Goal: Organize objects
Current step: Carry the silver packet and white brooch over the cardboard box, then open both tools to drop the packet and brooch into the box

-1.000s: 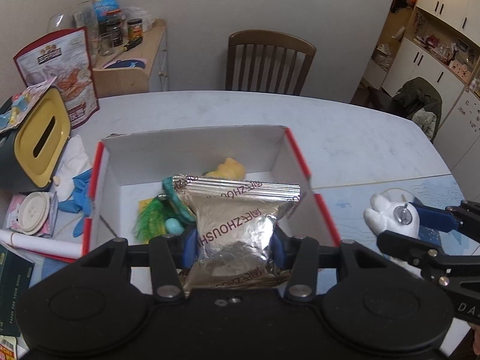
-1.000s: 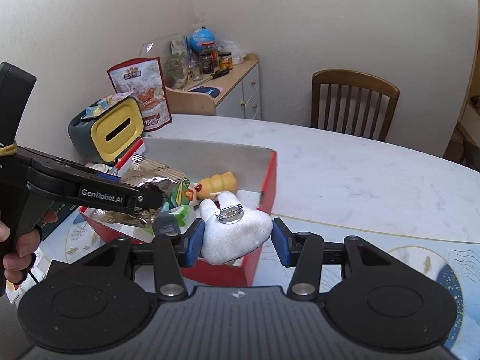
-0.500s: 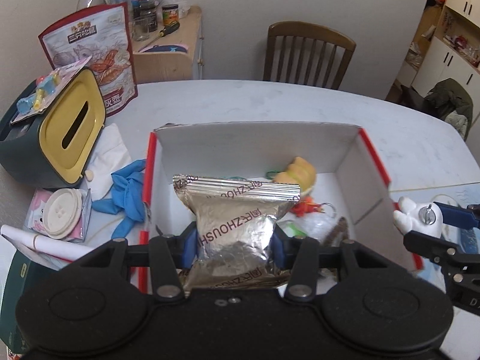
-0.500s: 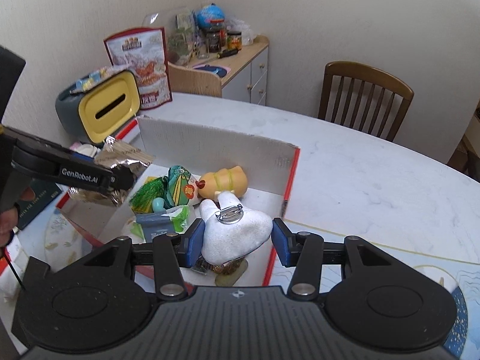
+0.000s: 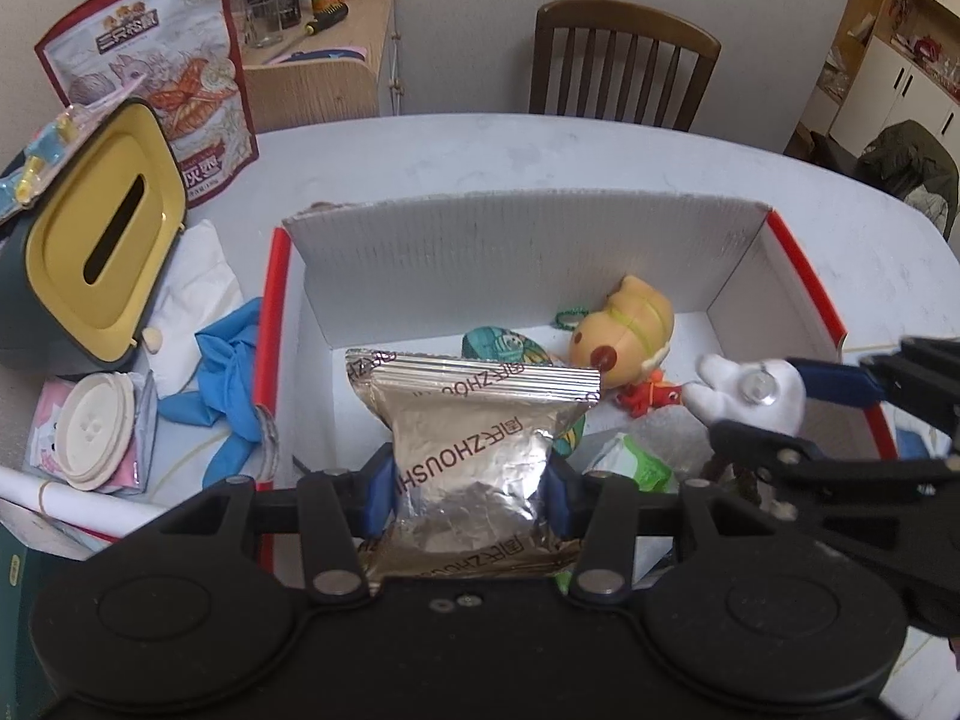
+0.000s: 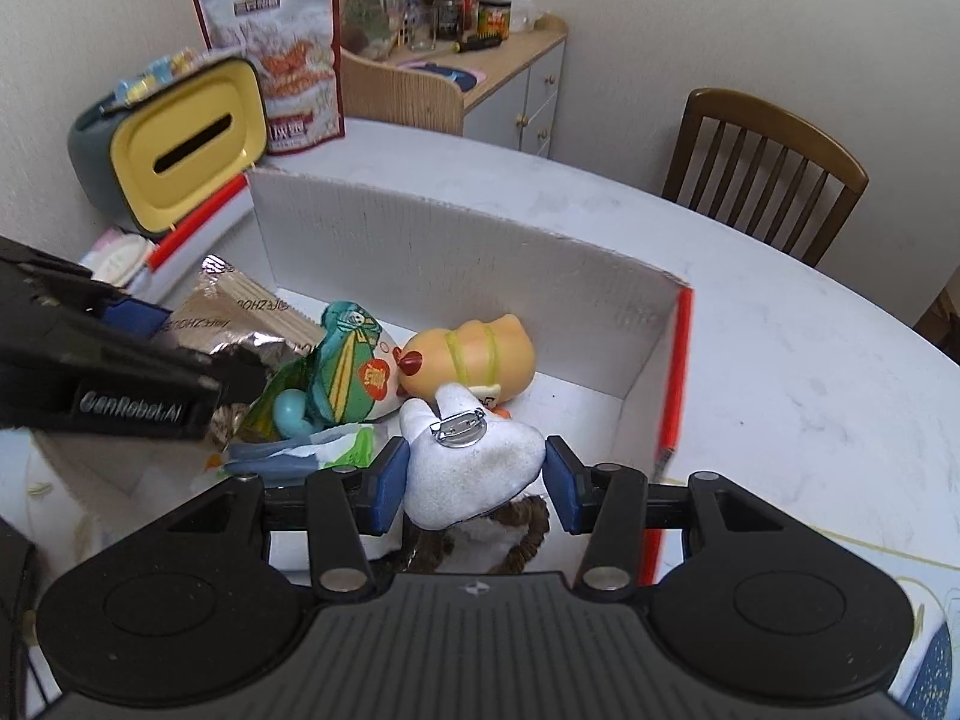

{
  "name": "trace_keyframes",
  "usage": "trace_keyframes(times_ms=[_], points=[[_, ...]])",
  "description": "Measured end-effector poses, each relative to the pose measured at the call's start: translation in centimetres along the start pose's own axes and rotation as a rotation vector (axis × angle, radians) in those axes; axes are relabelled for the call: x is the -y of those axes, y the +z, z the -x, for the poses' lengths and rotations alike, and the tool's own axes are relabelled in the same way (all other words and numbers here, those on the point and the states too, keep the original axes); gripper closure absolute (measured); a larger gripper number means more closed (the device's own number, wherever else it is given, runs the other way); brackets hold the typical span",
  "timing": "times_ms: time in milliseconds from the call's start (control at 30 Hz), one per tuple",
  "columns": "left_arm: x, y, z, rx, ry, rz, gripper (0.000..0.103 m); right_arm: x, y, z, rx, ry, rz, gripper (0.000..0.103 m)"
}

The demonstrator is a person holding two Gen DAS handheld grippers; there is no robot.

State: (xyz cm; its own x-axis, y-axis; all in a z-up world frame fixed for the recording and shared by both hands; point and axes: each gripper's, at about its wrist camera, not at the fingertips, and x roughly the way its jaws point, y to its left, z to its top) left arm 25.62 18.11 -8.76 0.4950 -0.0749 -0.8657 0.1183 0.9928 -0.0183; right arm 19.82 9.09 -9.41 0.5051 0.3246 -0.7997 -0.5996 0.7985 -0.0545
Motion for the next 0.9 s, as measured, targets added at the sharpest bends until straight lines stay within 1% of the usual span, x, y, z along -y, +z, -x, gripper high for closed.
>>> trace_keyframes(times_ms=[300, 433, 633, 700, 767, 833, 900], points=[[0.5, -0.4, -1.2, -0.031, -0.005, -0.038, 0.056, -0.1, 0.2, -3.2, -0.072, -0.021, -0.003, 0.055], [0.4, -0.6, -1.8, -0.055, -0.007, -0.040, 0.056, -0.2, 0.3, -3.3, -0.076, -0.018, -0.002, 0.054], [0.3, -0.5, -1.7, -0.059, -0.013, -0.035, 0.055, 0.0, 0.4, -2.9, -0.076, -0.013, -0.011, 0.054], [0.3, -0.5, -1.6, -0.057, -0.023, -0.032, 0.052, 0.0, 0.4, -2.7, -0.075, -0.012, -0.014, 0.054], [0.4, -0.5, -1.2, -0.047, -0.027, -0.035, 0.047, 0.0, 0.4, -2.3, -0.073, -0.001, -0.021, 0.054], [0.6, -0.5, -0.9, -0.034, -0.026, -0.043, 0.044, 0.0, 0.3, -2.0, -0.071, 0.000, -0.021, 0.050], [0.7, -0.5, -0.5, -0.024, -0.027, -0.044, 0.041, 0.0, 0.2, -1.6, -0.069, -0.004, -0.020, 0.048]])
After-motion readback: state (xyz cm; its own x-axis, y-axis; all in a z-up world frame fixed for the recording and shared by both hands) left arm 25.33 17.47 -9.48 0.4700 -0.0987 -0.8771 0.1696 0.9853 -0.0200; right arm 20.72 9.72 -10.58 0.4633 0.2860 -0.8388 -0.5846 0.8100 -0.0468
